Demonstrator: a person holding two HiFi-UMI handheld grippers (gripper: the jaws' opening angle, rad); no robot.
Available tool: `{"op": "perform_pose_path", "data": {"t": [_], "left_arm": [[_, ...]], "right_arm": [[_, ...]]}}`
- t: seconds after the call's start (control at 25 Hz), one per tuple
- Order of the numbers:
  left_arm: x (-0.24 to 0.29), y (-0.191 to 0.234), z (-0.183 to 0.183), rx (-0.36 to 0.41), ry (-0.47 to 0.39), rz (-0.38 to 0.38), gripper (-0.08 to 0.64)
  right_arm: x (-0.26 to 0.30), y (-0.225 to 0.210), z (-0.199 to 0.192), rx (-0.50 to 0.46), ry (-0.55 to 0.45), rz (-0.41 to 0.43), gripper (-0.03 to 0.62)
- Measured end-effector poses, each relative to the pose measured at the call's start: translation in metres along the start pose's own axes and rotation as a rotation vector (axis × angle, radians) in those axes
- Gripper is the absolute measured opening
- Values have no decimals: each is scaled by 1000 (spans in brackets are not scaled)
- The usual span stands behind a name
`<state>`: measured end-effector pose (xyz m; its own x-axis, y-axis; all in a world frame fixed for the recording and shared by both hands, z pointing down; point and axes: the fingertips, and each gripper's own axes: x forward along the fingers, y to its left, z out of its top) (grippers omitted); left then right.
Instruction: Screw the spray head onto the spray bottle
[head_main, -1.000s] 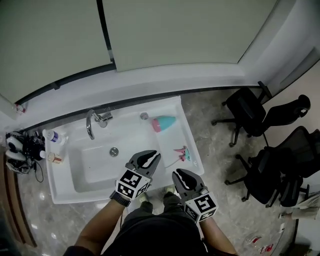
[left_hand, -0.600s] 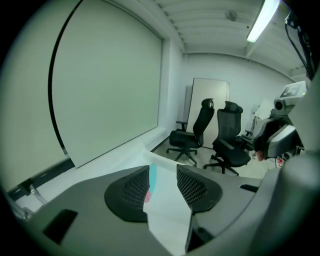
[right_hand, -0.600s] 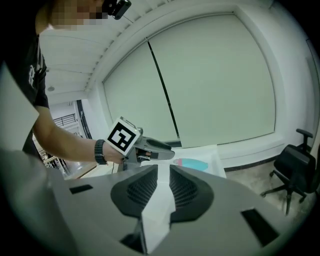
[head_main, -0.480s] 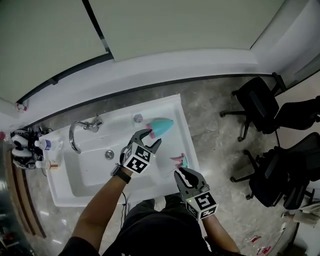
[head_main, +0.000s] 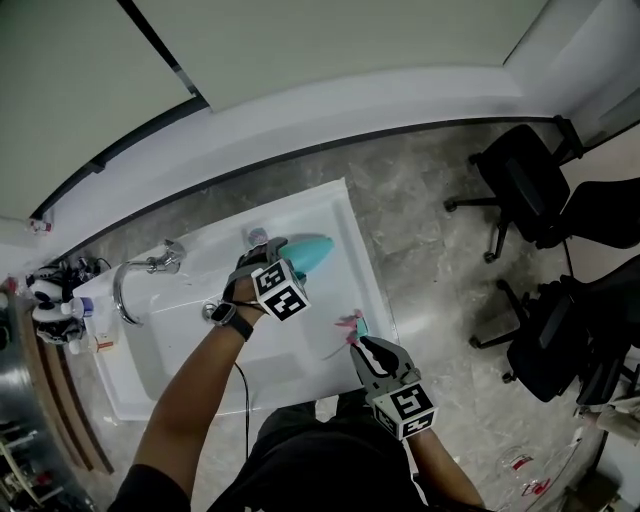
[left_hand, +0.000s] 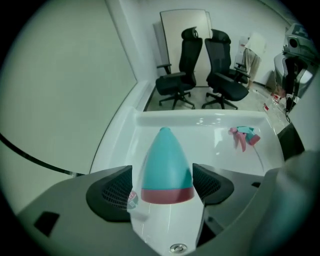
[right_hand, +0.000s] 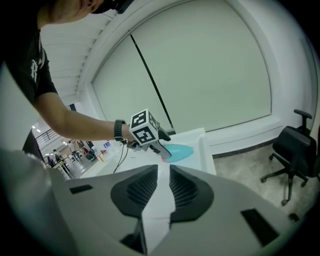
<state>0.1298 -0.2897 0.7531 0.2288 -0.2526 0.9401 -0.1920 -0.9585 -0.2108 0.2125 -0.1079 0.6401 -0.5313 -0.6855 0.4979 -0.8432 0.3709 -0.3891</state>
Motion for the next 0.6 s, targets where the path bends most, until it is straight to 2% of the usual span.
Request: {"op": "perform_pose_path", "data": {"t": [0.16,0.36,0.48,0.6], "left_arm": [[20,-1,-5,18,79,-44,388],[43,-1,-14,44,144,-68,403],[58,-7,-19,52,184,-103,446],[64,-6,-20,46,199,-134,452]], "right_arm": [[4,-9,-4,18,15,6,48],[15,-19,-14,30,53,-3,48],[26,-30,-36,57,134,-23,65],[39,-42,-59,77,234,-63,97]]}}
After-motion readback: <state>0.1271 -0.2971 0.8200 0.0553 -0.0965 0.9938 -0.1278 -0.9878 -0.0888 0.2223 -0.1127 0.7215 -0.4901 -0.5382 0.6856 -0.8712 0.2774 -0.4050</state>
